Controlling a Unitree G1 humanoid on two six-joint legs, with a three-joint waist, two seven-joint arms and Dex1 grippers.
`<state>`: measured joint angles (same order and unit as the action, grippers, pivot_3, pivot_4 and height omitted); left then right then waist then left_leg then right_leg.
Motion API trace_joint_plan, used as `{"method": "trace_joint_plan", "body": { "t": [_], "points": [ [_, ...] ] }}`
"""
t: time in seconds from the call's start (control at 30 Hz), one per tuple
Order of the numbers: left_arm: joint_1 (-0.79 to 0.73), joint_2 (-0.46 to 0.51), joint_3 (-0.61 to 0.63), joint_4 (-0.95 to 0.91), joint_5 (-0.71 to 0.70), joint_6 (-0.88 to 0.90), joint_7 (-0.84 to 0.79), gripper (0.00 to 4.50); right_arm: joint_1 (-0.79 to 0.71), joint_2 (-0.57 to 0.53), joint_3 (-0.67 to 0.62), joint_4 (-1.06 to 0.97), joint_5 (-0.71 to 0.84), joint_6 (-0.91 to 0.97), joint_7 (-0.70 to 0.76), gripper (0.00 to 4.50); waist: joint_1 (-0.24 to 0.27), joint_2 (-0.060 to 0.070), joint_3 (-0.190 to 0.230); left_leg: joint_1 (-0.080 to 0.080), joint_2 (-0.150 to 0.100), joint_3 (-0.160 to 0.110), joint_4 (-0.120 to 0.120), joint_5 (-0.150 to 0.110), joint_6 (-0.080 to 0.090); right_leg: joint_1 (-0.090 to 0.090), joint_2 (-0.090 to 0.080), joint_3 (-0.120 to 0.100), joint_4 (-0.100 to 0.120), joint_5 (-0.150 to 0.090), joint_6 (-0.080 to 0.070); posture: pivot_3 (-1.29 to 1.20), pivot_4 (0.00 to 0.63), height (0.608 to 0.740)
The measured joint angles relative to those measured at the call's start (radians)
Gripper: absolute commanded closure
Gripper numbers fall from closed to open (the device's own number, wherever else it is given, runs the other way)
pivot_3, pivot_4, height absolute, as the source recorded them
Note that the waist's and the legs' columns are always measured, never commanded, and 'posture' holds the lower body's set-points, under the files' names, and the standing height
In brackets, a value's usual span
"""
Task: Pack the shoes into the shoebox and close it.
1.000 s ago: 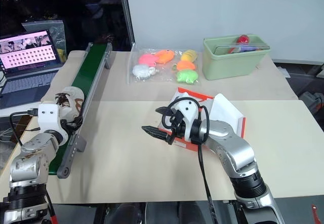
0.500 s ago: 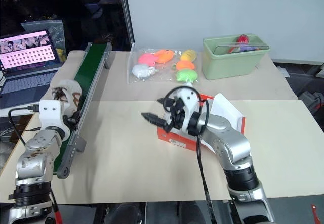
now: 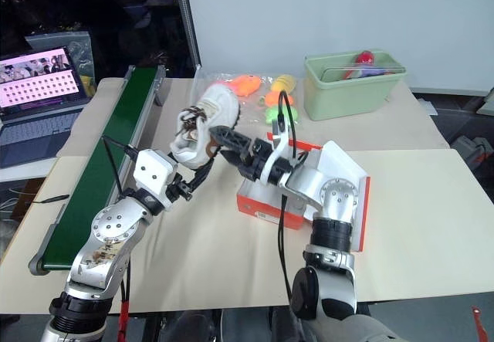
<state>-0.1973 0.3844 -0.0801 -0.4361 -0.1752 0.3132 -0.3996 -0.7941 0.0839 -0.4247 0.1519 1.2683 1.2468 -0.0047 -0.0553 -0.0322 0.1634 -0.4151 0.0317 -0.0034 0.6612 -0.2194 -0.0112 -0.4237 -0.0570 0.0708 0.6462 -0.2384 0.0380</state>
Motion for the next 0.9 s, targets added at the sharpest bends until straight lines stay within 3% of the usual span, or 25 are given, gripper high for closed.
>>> {"method": "trace_joint_plan", "body": {
  "t": [0.3, 0.43, 0.63, 0.73, 0.8, 0.9],
  "points": [
    [-0.033, 0.003, 0.020, -0.007, -0.041, 0.076, -0.031, 2.02, -0.002, 0.002, 0.066, -0.004, -0.036, -0.094, 0.006, 0.00, -0.003, 0.000, 0.000, -0.001, 0.000, 0.000, 0.000, 0.000, 0.000, 0.000, 0.000, 0.000, 0.000, 0.000, 0.000, 0.00, 0.150, 0.729],
    [-0.035, 0.003, 0.023, -0.006, -0.042, 0.080, -0.034, 2.07, 0.003, 0.002, 0.096, -0.011, -0.061, -0.126, 0.011, 1.00, -0.003, 0.000, 0.000, -0.001, 0.000, 0.000, 0.000, 0.000, 0.000, 0.000, 0.000, 0.000, 0.000, 0.000, 0.000, 0.00, 0.150, 0.729],
    [-0.039, 0.004, 0.024, -0.005, -0.039, 0.078, -0.046, 2.07, 0.019, 0.002, 0.102, -0.011, -0.077, -0.149, 0.003, 3.02, -0.002, 0.000, 0.000, -0.001, 0.000, 0.000, 0.000, 0.000, 0.000, 0.000, 0.000, 0.000, 0.000, 0.000, 0.000, 0.00, 0.150, 0.729],
    [-0.044, 0.004, 0.025, -0.005, -0.038, 0.076, -0.049, 0.93, 0.019, 0.003, 0.102, -0.011, -0.076, -0.158, 0.003, 3.78, -0.002, 0.000, 0.000, -0.001, 0.000, 0.000, 0.000, 0.000, 0.000, 0.000, 0.000, 0.000, -0.001, 0.000, 0.000, 0.00, 0.150, 0.729],
    [-0.044, 0.004, 0.023, 0.001, -0.037, 0.075, -0.056, 0.09, 0.019, 0.003, 0.106, -0.011, -0.069, -0.159, 0.003, 3.87, -0.003, 0.000, 0.000, -0.001, 0.000, 0.000, 0.000, 0.000, 0.000, 0.000, 0.000, 0.000, -0.001, 0.000, 0.000, 0.00, 0.150, 0.729],
    [-0.044, 0.021, 0.011, 0.001, -0.027, 0.075, -0.075, 0.00, 0.019, 0.005, 0.107, -0.013, -0.067, -0.197, -0.004, 3.88, -0.003, 0.000, 0.000, -0.001, 0.000, 0.000, 0.000, 0.000, 0.000, 0.000, 0.000, 0.000, -0.001, 0.000, 0.000, 0.00, 0.150, 0.729]
  ]
}}
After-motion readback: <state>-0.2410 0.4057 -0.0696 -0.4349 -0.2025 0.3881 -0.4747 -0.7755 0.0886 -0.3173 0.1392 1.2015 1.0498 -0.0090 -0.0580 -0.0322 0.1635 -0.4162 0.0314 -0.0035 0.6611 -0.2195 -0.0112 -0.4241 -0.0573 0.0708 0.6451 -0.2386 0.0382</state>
